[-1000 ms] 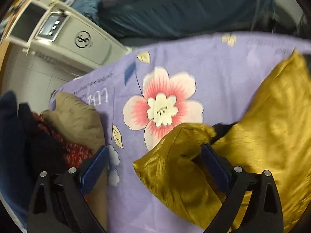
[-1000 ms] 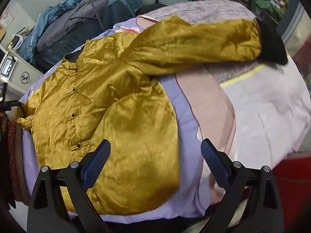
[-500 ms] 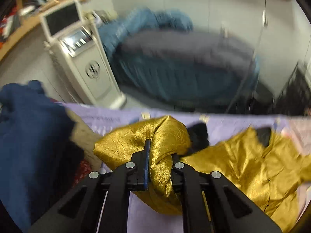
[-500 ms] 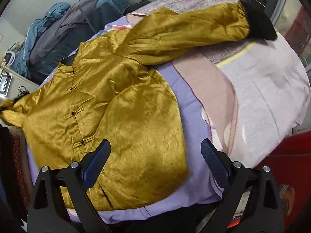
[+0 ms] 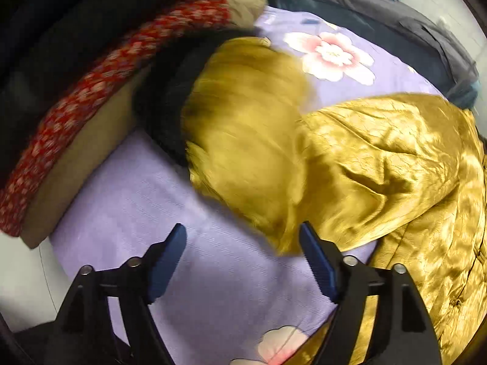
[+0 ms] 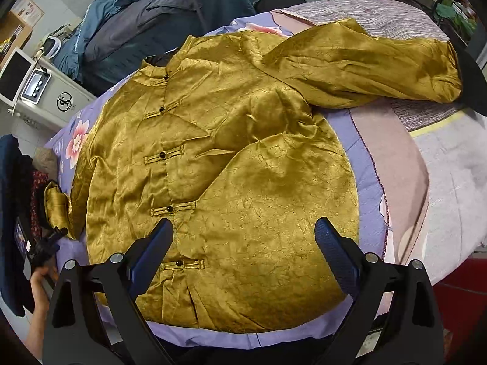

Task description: Fold large clothes

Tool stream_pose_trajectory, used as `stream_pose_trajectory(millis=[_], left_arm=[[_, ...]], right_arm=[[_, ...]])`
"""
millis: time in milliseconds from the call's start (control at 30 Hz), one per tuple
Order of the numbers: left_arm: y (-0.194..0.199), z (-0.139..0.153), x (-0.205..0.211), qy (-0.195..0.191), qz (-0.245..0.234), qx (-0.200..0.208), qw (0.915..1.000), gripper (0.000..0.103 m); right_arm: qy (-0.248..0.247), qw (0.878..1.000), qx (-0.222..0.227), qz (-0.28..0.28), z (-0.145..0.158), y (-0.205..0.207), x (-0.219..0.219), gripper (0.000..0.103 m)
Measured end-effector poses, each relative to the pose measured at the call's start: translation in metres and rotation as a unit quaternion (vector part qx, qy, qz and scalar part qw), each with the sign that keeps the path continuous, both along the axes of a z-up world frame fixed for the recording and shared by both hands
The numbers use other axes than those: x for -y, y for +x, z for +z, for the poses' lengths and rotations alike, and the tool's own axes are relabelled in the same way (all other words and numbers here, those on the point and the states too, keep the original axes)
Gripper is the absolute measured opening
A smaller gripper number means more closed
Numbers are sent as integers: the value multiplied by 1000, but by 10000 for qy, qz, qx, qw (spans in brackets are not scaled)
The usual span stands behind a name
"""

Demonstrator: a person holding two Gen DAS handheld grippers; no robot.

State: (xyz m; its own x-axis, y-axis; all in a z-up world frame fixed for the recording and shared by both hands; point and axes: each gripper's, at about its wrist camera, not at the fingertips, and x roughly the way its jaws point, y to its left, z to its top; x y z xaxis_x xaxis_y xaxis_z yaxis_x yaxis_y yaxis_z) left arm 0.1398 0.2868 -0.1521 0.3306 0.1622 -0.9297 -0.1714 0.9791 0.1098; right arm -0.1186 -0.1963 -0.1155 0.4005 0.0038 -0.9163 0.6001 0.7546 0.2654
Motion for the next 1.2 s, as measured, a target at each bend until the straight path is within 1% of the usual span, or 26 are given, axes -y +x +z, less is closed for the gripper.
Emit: stream_pose_trajectory(millis=[33,67,100,167,200,233,267,300,333,367,400,433,467,533,567,600,667,733,767,800,833,900,967,1000,1067,1200], left_arm=[[-3,6,-2,-24,21,134,9999,87],[-4,14,-3,-26,9,313,9995,96],[-1,20,-4,21,-11,439,9990,96],[12,27,-4,34,39,446,9990,96],[24,28,-8,-104,155,366,9992,96],[38,24,-14,-404,326,184,9985,96],[49,15,-19,-653,467,-84,9967,96],[63,0,-22,-904,605,-514,9927,92],[73,-11,-24,-1108,648,-754,9889,83],[78,-18,-23,-1155,663,-866,9873,53],[84,-21,-20,-1044,662,-922,9880,30],[88,-15,-19,-1039,649,-783,9894,23],[92,-3,-20,-1053,665,-516,9909,12],[100,24,-28,-1017,865,52,9910,11],[103,31,-34,-1064,1000,183,9891,11],[109,35,-41,-1191,1140,221,9861,16],[115,35,-43,-1510,1101,25,9824,20],[110,38,-39,-1512,805,-73,9852,37],[110,39,-41,-1549,612,-63,9860,67],[103,40,-37,-1569,385,-29,9869,86],[93,42,-32,-1525,217,59,9881,88],[54,43,-35,-1580,-65,91,9874,89],[26,43,-34,-1769,-243,27,9839,89],[7,44,-33,-1936,-342,-9,9805,89],[-29,39,-29,-2102,-585,-168,9758,90],[-89,21,-19,-2095,-1197,-745,9676,91]], right_arm=[[-9,10000,6,-9,1,0,1,93],[8,10000,0,-32,0,-1,2,93],[47,10000,-9,-71,-1,-2,3,93],[131,9998,-35,-148,-3,-6,5,93],[171,9997,-49,-189,-4,-8,6,93],[189,9996,-53,-223,-5,-10,7,93],[192,9995,-57,-255,-6,-13,7,93],[174,9994,-74,-281,-7,-15,8,93],[162,9994,-95,-296,-8,-17,8,93],[158,9993,-130,-308,-9,-19,8,93],[155,9992,-156,-327,-9,-22,9,93],[149,9992,-148,-348,-8,-26,10,93],[98,9991,-117,-388,-6,-31,12,93],[-108,9988,-99,-476,-5,-43,19,93],[-176,9984,-143,-521,-5,-48,24,93],[-206,9977,-205,-605,-8,-55,31,93],[-143,9964,-251,-793,-16,-70,45,93],[-66,9957,-316,-870,-26,-83,58,93],[-80,9955,-373,-871,-32,-89,64,93],[-96,9956,-402,-836,-36,-93,67,93],[-85,9963,-412,-751,-41,-98,69,93],[126,9979,-300,-564,-52,-105,75,93],[294,9987,-202,-368,-62,-110,77,93],[262,9991,-218,-258,-67,-112,77,93],[186,9994,-297,-6,-78,-112,75,93],[125,9968,-349,703,-99,-103,60,86]])
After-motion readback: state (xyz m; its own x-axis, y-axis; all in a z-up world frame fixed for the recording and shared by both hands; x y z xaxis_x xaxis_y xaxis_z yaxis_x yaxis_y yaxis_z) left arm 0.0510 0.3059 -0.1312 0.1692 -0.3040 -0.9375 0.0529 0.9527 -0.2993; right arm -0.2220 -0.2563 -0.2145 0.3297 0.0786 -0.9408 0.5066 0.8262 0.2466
